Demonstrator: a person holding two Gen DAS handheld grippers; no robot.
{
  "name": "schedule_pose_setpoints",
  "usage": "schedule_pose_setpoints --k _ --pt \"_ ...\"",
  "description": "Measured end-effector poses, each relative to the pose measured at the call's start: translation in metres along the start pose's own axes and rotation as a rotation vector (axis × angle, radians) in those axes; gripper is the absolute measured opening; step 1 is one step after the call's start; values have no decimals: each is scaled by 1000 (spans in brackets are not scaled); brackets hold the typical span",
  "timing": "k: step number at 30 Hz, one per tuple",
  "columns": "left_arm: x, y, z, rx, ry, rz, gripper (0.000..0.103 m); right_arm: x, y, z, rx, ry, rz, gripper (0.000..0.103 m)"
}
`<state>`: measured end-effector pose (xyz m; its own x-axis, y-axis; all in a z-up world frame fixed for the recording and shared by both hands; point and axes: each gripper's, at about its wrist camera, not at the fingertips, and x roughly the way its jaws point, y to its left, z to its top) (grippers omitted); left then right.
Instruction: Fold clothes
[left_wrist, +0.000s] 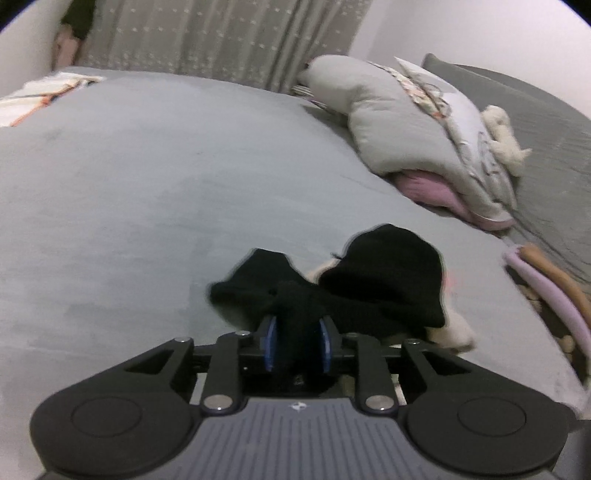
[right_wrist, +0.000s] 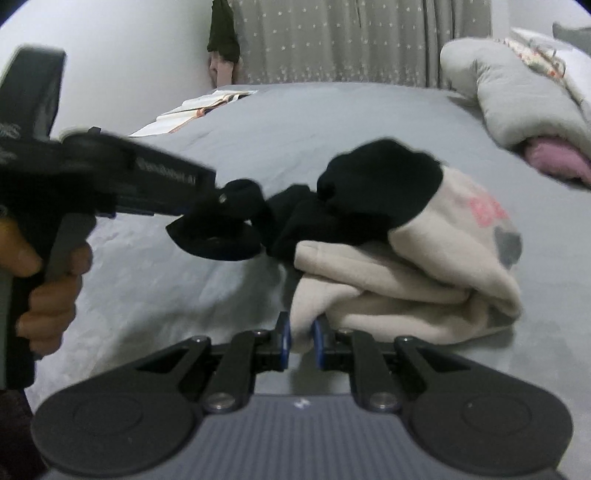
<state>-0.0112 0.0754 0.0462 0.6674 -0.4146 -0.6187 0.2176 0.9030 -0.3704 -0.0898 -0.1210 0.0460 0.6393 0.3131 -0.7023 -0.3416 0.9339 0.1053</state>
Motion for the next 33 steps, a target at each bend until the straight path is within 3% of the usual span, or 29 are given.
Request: schedule_pose_setpoints --k 5,8,11,13,15,18,29,33 --pt "9 -8 4 -25 18 -54 34 3 -19 0 4 22 85 22" --pt "9 -15 2 -27 29 -56 37 -2 -33 2 22 7 130 32" --pt "6 -23 1 -6 34 -43 44 -8 -45 10 28 32 151 46" --pt "4 -26 -1 -8 43 -47 52 -18 -53 14 6 13 145 64" --pt "4 -31 0 -19 54 -66 61 -26 -61 17 5 1 134 74" --pt "6 -37 0 -33 68 -91 74 -36 -78 22 20 -6 101 75" --pt "32 -88 5 -4 85 -29 74 -36 -128 28 72 -35 -53 80" --pt "34 -92 7 -22 96 -3 74 -16 -125 26 6 -8 -92 70"
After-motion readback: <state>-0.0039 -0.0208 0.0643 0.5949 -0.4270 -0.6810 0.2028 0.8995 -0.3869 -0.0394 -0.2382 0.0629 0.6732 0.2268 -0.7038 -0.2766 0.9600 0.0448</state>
